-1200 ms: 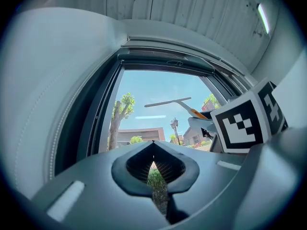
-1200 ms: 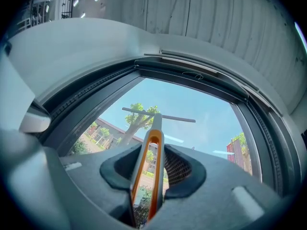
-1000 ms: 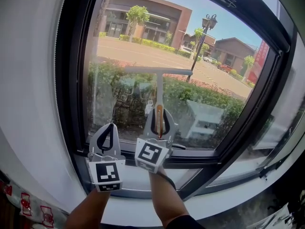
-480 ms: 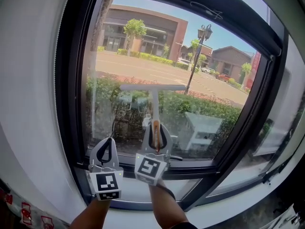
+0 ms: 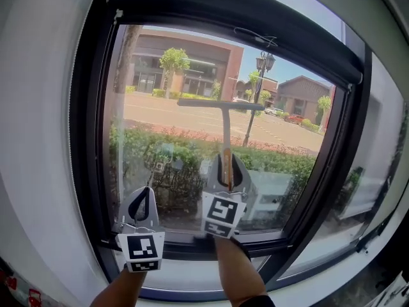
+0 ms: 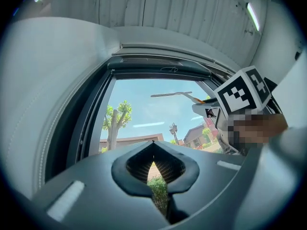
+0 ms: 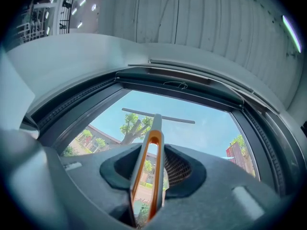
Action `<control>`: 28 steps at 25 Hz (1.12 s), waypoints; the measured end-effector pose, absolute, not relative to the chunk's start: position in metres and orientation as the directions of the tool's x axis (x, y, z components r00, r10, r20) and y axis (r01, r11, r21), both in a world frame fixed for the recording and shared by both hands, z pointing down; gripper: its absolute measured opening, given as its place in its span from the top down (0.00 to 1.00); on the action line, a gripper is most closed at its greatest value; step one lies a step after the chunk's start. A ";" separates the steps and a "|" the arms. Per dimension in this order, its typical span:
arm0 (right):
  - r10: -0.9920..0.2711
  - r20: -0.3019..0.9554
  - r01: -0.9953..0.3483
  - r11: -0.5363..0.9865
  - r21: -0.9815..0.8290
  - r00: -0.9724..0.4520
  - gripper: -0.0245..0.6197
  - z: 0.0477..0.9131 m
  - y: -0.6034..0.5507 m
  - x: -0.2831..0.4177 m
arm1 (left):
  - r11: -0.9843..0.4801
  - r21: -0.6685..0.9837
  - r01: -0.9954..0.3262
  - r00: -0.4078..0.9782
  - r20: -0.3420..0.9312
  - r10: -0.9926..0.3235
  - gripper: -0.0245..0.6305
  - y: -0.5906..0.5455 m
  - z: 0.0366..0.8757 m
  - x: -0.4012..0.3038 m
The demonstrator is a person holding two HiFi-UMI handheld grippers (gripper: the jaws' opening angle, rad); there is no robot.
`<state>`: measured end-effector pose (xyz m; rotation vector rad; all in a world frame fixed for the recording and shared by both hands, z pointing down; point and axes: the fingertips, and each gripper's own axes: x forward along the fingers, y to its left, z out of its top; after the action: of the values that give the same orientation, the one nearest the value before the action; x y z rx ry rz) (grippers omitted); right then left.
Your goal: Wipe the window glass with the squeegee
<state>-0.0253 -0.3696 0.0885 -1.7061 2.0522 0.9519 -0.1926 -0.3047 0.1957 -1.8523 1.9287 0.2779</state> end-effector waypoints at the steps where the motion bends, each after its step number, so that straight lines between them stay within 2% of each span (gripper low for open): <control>1: -0.744 -0.623 -0.956 0.071 0.286 -0.242 0.78 0.077 -0.372 -0.021 | 0.082 -0.166 -0.983 0.005 -0.463 -0.887 0.94 -0.305 0.186 -0.192; 12: -0.716 -0.674 -0.977 0.052 0.209 -0.182 0.78 -0.017 -0.399 0.018 | 0.122 -0.193 -0.974 0.001 -0.538 -0.843 0.94 -0.321 0.124 -0.196; 28: -0.694 -0.701 -0.981 0.042 0.192 -0.167 0.78 -0.066 -0.411 0.032 | 0.134 -0.177 -0.975 -0.015 -0.549 -0.836 0.94 -0.336 0.117 -0.200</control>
<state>0.0319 -0.4106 -0.0662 -1.6839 1.9074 0.9159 -0.1999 -0.3363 0.1171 -1.7357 1.8849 0.3408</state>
